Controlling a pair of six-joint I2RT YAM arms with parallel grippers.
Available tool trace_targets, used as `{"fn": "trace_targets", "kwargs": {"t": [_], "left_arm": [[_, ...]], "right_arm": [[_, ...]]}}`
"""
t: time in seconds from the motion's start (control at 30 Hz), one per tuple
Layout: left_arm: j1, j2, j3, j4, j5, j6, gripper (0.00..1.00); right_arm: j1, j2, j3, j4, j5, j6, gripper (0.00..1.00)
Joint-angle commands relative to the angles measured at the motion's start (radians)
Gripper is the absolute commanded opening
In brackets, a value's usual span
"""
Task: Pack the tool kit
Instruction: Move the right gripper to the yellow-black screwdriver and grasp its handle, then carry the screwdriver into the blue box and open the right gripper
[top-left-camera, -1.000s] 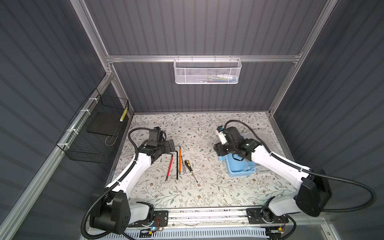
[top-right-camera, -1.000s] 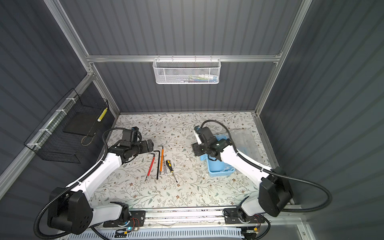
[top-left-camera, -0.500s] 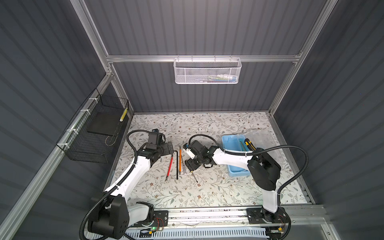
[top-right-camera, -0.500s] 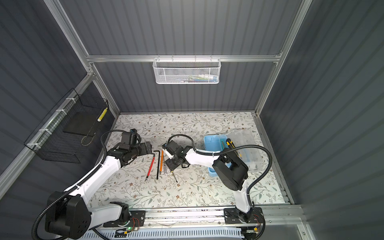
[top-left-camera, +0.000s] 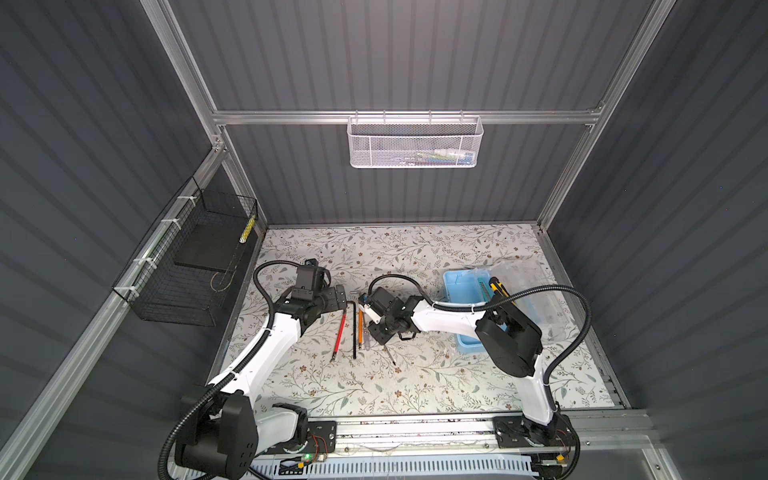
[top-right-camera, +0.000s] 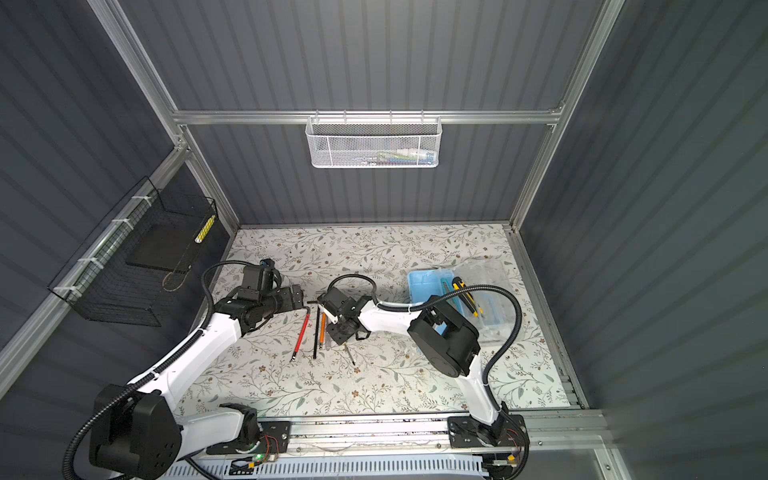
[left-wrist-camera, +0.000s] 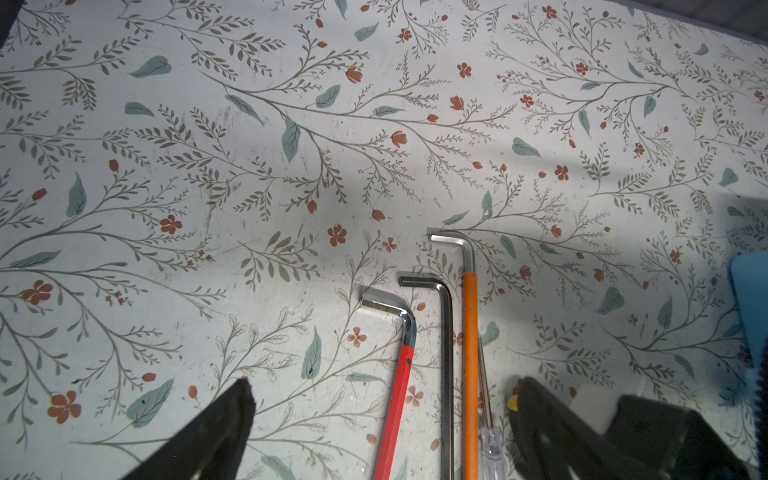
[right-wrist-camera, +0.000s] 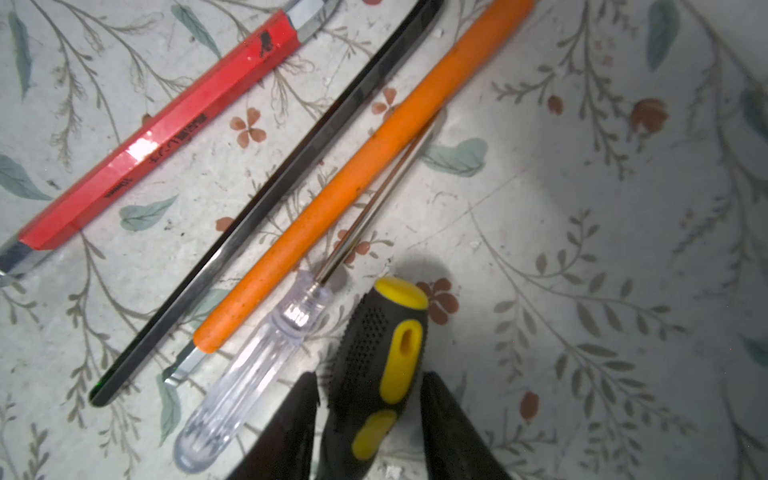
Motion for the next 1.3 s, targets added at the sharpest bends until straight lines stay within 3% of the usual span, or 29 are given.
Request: {"fn": "trace_targets", "kwargs": {"t": [0.0, 0.13, 0.3, 0.53, 0.67, 0.9, 1.27], "left_arm": [[0.005, -0.006, -0.007, -0.001, 0.000, 0.020, 1.00], [0.005, -0.015, -0.013, 0.001, -0.008, 0.020, 0.99], [0.006, -0.017, 0.005, -0.016, -0.020, 0.032, 0.99], [0.005, -0.010, 0.020, -0.011, -0.015, 0.040, 0.99], [0.006, 0.003, 0.015, 0.006, 0.008, 0.029, 0.99], [0.005, 0.025, 0.006, 0.013, 0.021, 0.027, 0.99], [0.005, 0.074, 0.011, 0.018, 0.050, 0.023, 1.00]], "right_arm": [[0.004, 0.003, 0.026, -0.068, 0.056, 0.018, 0.32], [-0.002, -0.027, 0.022, -0.080, 0.072, 0.036, 0.20], [-0.061, -0.109, 0.008, -0.138, 0.061, 0.056, 0.16], [-0.279, -0.401, -0.050, -0.305, 0.078, -0.056, 0.00], [-0.454, -0.549, -0.056, -0.429, 0.152, -0.136, 0.00], [-0.762, -0.727, -0.175, -0.431, 0.183, -0.202, 0.00], [-0.944, -0.673, -0.211, -0.374, 0.191, -0.266, 0.00]]}}
